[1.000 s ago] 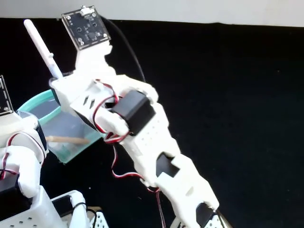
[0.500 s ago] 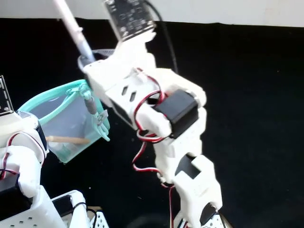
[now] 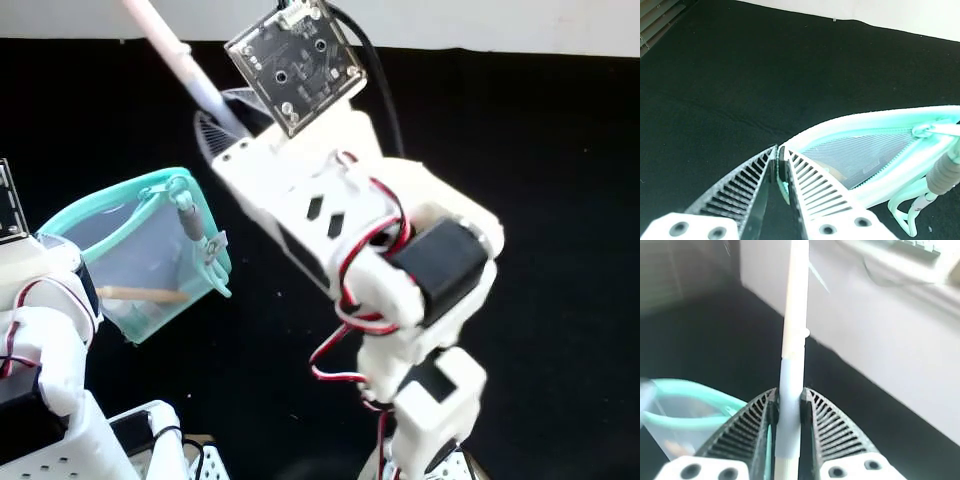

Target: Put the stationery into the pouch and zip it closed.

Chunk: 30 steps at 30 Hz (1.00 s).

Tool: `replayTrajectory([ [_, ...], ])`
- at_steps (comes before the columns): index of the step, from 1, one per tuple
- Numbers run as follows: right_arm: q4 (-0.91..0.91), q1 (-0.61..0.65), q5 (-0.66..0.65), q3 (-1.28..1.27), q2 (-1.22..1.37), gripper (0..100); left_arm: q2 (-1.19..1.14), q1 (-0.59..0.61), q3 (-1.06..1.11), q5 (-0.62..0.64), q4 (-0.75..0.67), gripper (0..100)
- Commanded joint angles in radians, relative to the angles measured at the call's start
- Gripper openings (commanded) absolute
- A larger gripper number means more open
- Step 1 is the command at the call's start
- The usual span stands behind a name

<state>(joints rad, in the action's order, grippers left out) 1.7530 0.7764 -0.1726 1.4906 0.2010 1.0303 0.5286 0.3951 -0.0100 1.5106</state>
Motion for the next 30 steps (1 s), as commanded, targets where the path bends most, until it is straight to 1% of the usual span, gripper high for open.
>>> replayTrajectory([
  [1, 0.013, -0.058, -0.048, -0.223, -0.117, 0.7, -0.005, 0.010, 0.021, -0.003, 0.003, 1],
  [7, 0.010, -0.156, -0.068, -0.642, -0.300, 0.7, -0.005, 0.007, 0.021, -0.003, 0.003, 1],
  [16, -0.001, -0.179, -0.066, -1.221, -0.464, 0.7, -0.005, 0.005, 0.021, -0.003, 0.005, 1],
  [23, -0.148, -0.179, -0.066, -1.632, -0.507, 0.7, -0.005, 0.005, 0.021, -0.003, 0.005, 1],
  [30, -0.259, -0.179, -0.068, -1.893, -0.499, 0.7, -0.005, 0.005, 0.021, -0.003, 0.005, 1],
])
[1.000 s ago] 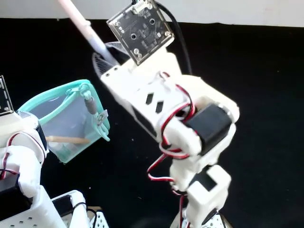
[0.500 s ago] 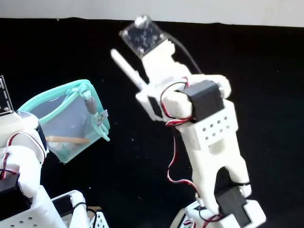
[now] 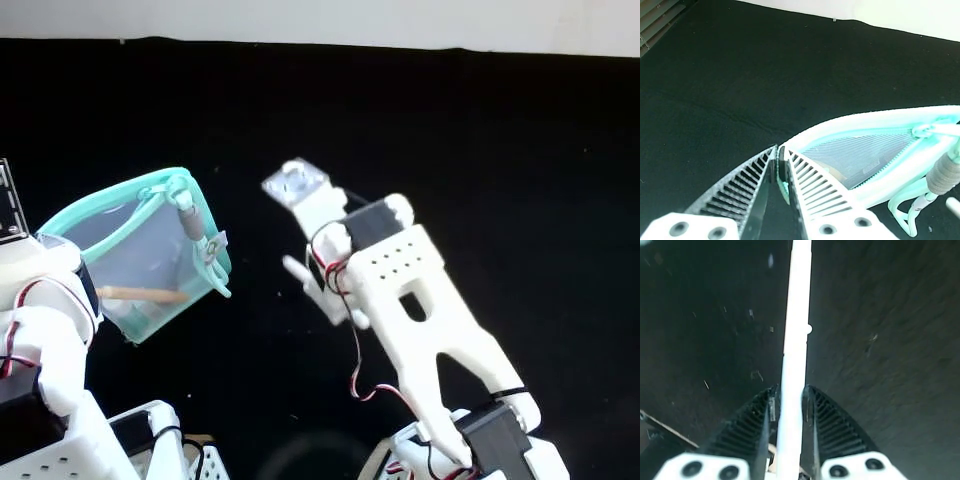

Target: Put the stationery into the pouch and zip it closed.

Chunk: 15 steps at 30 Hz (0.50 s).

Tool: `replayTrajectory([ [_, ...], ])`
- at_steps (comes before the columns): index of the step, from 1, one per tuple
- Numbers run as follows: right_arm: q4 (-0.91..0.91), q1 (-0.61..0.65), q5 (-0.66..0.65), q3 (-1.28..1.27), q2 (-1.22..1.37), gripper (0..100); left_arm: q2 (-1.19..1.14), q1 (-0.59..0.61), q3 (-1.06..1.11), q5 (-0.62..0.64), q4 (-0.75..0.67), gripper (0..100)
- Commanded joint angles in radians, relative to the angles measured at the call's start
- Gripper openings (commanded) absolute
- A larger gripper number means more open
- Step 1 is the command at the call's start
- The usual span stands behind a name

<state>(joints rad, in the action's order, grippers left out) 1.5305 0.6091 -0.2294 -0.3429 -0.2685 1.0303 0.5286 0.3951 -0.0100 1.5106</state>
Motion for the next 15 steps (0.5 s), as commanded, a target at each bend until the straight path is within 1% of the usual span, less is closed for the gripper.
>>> replayTrajectory([
  [1, -0.050, -0.010, -0.011, -0.088, -0.030, 0.7, -0.005, 0.005, 0.021, -0.003, 0.005, 1],
  [6, -0.107, -0.008, -0.020, -0.219, -0.028, 0.7, -0.005, 0.005, 0.021, -0.003, 0.006, 1],
  [8, -0.110, -0.008, -0.066, -0.257, -0.028, 0.7, -0.005, 0.005, 0.021, -0.003, 0.008, 1],
  [13, -0.110, -0.008, -0.091, -0.321, -0.028, 0.7, -0.005, 0.005, 0.021, -0.003, 0.008, 1],
  [15, -0.110, -0.008, -0.129, -0.335, -0.027, 0.7, -0.005, 0.005, 0.021, -0.003, 0.008, 1],
])
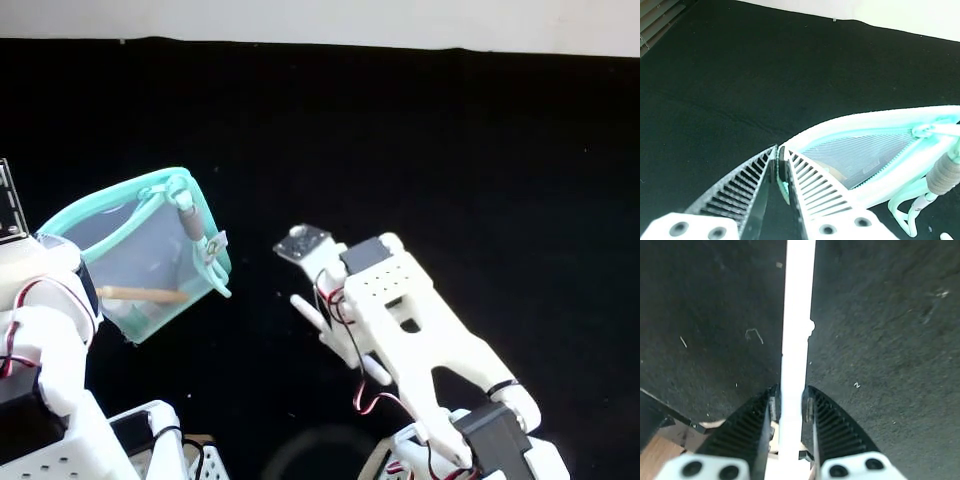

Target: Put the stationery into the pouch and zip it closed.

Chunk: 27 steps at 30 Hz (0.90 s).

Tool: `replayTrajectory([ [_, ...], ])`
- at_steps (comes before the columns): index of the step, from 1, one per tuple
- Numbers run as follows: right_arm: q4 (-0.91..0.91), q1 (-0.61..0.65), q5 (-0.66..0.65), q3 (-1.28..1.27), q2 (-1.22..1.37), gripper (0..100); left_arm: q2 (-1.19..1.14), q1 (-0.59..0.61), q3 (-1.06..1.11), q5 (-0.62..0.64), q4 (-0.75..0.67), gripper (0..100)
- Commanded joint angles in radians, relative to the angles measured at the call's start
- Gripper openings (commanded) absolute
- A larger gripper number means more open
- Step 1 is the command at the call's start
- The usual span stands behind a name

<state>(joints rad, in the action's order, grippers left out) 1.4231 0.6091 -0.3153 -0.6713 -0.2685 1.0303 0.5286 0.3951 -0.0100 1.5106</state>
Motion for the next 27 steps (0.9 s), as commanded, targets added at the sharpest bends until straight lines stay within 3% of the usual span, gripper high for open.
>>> replayTrajectory([
  [1, -0.002, -0.008, -0.055, -0.016, -0.027, 0.7, -0.005, 0.005, 0.021, -0.003, 0.008, 1],
  [17, -0.008, -0.008, -0.275, -0.150, -0.025, 0.7, -0.005, 0.005, 0.022, -0.003, 0.009, 1],
  [27, -0.252, -0.008, -0.282, -0.285, -0.025, 1.3, -0.005, 0.005, 0.022, -0.003, 0.009, 1],
])
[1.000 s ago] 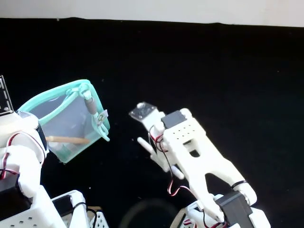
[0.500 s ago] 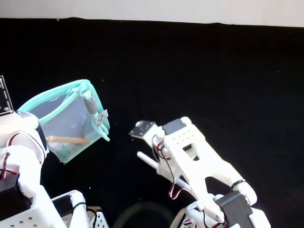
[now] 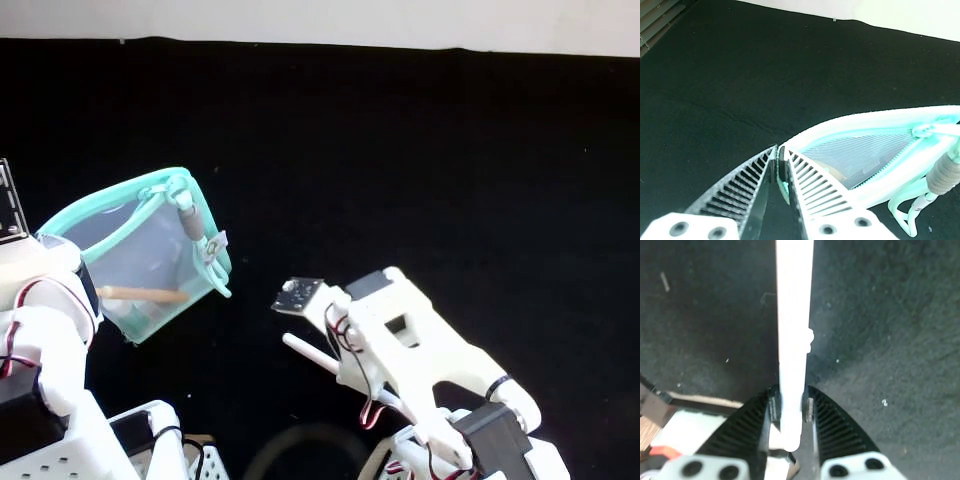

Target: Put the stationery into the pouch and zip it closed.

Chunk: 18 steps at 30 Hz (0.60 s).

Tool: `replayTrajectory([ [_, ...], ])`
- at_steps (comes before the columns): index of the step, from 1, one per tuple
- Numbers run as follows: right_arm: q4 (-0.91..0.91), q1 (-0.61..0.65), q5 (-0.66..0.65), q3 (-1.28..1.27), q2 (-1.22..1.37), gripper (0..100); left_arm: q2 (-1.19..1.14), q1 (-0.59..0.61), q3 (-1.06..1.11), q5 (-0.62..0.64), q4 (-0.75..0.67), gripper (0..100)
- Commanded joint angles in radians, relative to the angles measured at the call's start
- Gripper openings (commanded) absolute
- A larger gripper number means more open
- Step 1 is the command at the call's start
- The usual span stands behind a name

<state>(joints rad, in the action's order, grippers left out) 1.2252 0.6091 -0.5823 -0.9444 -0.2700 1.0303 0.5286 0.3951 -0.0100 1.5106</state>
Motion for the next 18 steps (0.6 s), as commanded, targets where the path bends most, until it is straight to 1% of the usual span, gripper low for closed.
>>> replayTrajectory([
  [1, -0.070, -0.008, -0.015, -0.019, -0.024, 1.3, -0.005, 0.005, 0.022, -0.003, 0.009, 1],
  [3, -0.079, -0.008, -0.017, -0.031, -0.024, 2.3, -0.005, 0.008, 0.022, -0.003, 0.009, 1],
  [4, -0.077, -0.008, -0.017, -0.035, -0.024, 4.6, -0.005, 0.008, 0.022, -0.003, 0.009, 1],
  [8, -0.074, -0.010, -0.017, -0.038, -0.027, 17.7, -0.005, 0.008, 0.022, -0.003, 0.009, 1],
  [18, -0.073, -0.008, -0.012, 0.050, -0.036, 18.7, -0.005, 0.008, 0.022, -0.003, 0.009, 1],
])
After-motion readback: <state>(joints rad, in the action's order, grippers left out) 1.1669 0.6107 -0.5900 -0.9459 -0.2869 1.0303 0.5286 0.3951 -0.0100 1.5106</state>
